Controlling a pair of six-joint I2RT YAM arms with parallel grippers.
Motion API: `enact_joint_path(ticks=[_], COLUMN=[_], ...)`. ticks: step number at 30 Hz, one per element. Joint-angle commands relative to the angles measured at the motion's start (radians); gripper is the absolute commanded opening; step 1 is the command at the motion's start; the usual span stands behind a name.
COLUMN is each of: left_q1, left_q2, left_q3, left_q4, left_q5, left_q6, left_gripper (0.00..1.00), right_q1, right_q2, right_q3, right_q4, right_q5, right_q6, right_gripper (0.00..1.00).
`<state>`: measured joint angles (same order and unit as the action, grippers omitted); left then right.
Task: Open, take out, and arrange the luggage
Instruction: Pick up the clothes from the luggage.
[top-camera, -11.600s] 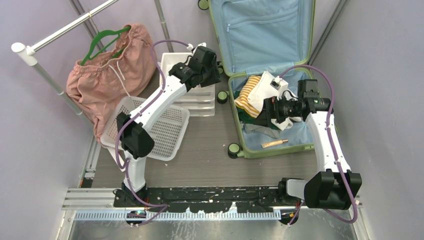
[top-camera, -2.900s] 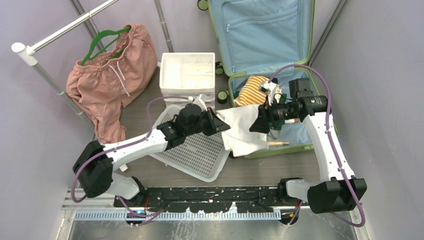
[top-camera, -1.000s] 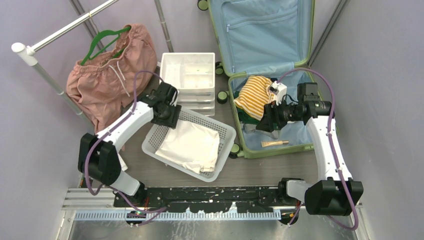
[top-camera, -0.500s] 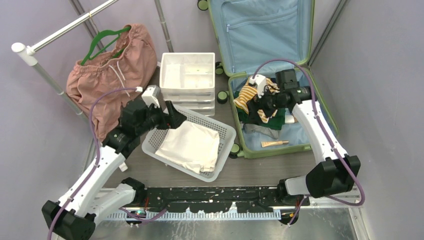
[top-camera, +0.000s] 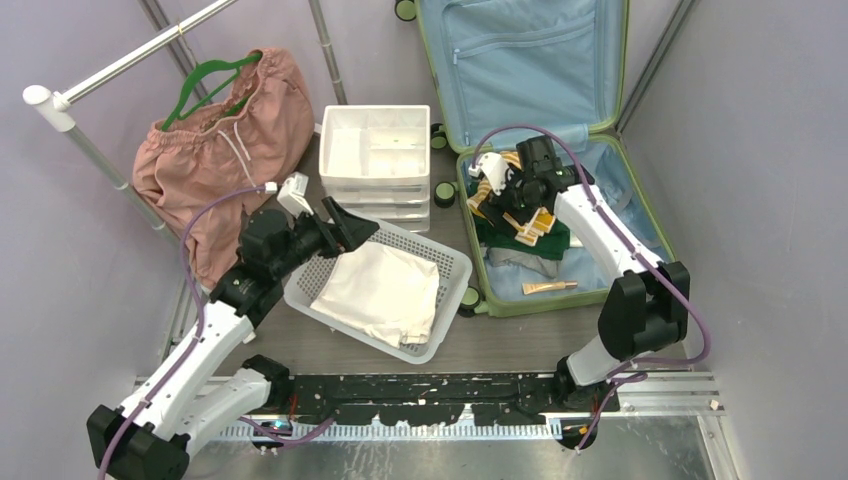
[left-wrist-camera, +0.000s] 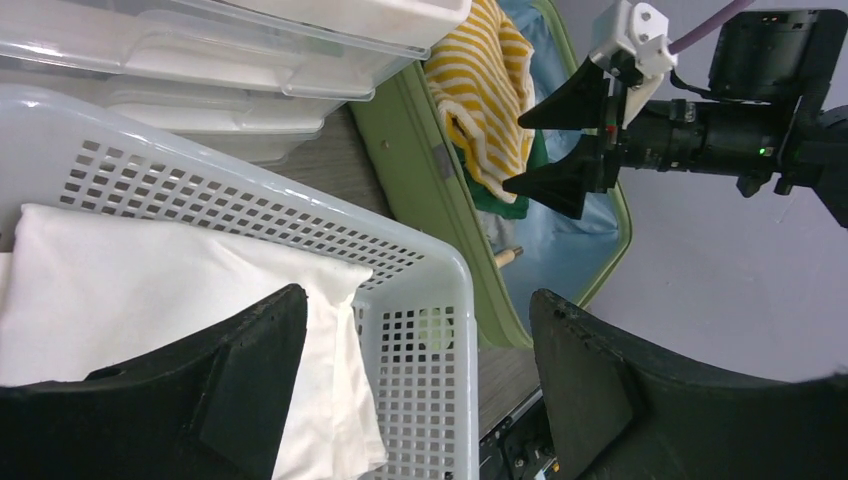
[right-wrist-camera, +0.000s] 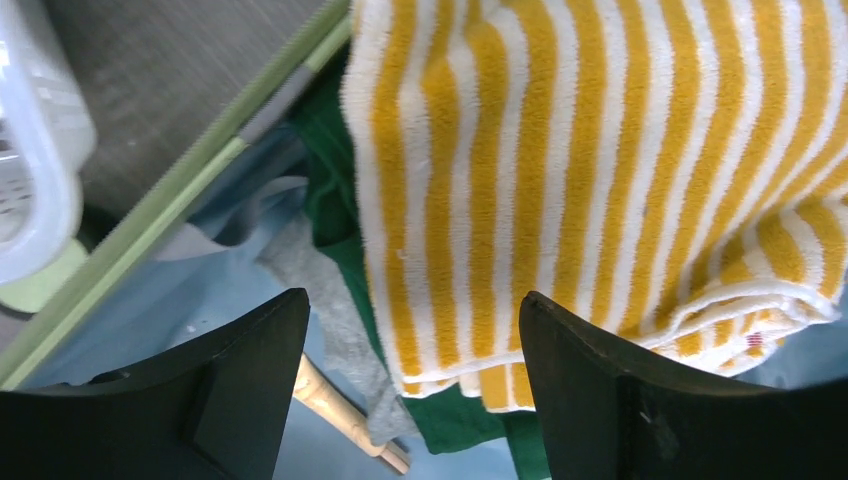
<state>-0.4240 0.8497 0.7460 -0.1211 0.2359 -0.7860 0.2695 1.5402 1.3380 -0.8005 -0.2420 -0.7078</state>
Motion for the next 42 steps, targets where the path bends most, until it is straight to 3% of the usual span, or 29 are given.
enact_joint_path(ticks=[1, 12, 15, 18, 22, 25, 29, 32, 37, 42], left_q1=[0.005, 0.004, 0.004, 0.004, 0.004, 0.004, 0.004, 0.004, 0.004, -0.009], left_q2=[-0.013, 0.043, 0.045, 0.052, 0.075, 0.099, 0.134, 0.153, 0.176, 0.190], left_q3=[-0.021, -0.011, -0.020, -0.035, -0.047, -0.058, -0.059, -0.052, -0.054, -0.057], left_q4=[0.100, 0.117, 0.152, 0.186, 0.254, 0.312, 0.357, 0.371, 0.407, 0.431], left_q5=[0.002, 0.033, 0.038, 0.047, 0.087, 0.129, 0.162, 0.177, 0.198, 0.205], left_q6=[-0.057, -0.091, -0.106, -0.131, -0.183, -0.232, -0.272, -0.283, -0.321, -0.368], left_gripper=[0.81, 0.80, 0.80, 0.79, 0.79, 0.78, 0.78, 0.78, 0.77, 0.75], right_q1=[0.015, 0.053, 0.053, 0.050, 0.021, 0.000, -0.004, -0.005, -0.005, -0.008], right_q2=[0.017, 0.094, 0.108, 0.112, 0.082, 0.059, 0.056, 0.063, 0.093, 0.103], right_q3=[0.005, -0.076, -0.082, -0.078, -0.053, -0.038, -0.034, -0.038, -0.055, -0.052], right_q4=[0.094, 0.191, 0.204, 0.208, 0.181, 0.144, 0.106, 0.110, 0.149, 0.145], right_q5=[0.107, 0.219, 0.238, 0.276, 0.210, 0.151, 0.121, 0.150, 0.208, 0.191], right_q6=[-0.028, -0.017, -0.010, -0.006, 0.025, 0.036, 0.031, 0.030, 0.025, 0.050], right_gripper=[0.81, 0.79, 0.69, 0.53, 0.40, 0.40, 0.61, 0.61, 0.57, 0.36])
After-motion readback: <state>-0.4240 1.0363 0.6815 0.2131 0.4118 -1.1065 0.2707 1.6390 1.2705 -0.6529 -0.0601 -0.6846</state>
